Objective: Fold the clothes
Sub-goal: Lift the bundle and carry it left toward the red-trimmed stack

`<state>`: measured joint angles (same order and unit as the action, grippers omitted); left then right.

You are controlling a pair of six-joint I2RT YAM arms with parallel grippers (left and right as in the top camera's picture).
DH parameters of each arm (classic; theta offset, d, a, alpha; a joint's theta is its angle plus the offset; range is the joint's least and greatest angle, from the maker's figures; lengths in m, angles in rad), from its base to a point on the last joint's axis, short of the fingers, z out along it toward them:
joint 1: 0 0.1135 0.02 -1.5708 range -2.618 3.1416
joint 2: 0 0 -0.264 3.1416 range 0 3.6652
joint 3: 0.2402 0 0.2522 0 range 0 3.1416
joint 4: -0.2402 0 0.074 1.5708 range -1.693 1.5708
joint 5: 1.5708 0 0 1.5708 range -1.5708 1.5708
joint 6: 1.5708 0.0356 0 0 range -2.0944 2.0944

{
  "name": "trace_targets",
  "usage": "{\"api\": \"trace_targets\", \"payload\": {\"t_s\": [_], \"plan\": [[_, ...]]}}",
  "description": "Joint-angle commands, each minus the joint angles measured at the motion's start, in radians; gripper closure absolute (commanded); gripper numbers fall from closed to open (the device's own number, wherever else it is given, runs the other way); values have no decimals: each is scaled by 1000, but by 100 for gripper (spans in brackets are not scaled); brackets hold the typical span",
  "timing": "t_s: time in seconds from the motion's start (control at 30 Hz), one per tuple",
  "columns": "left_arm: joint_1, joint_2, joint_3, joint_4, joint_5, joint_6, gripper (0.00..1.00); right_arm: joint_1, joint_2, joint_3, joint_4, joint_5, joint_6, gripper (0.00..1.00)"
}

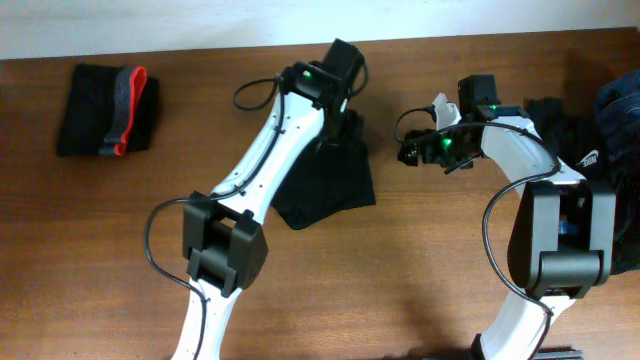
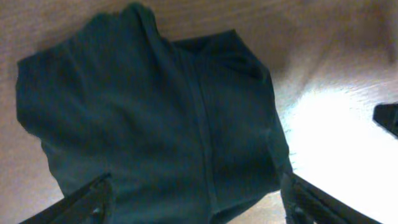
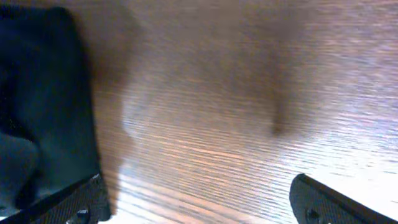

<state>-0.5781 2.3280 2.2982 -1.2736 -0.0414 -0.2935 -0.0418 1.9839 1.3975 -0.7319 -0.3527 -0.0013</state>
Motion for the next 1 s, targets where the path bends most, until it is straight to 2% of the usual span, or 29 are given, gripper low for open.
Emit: {"api": "trace_targets", "payload": {"t_s": [0.0,0.13,0.4,0.5,0.67,0.8,0.97], "plan": [[-66,-16,4,-2,-112,-80,8,-19,9,19,-5,70,-9,1],[-112,-3,-13,23,-171,-146,1,-40,9,19,-16,81,12,1],[-142,91,-21,72,-212,-300,1,-113,9,6,-39,107,44,1],[-142,122,-21,89,-241,-303,1,-145,9,1,-40,132,53,2],[-142,166,-21,145,-261,-342,1,-199,9,-21,-42,233,179,1],[-150,190,-21,181,-351,-417,1,-216,9,-32,-35,233,179,1],[-169,193,-21,189,-467,-417,1,-214,9,-33,-27,230,179,1]]}}
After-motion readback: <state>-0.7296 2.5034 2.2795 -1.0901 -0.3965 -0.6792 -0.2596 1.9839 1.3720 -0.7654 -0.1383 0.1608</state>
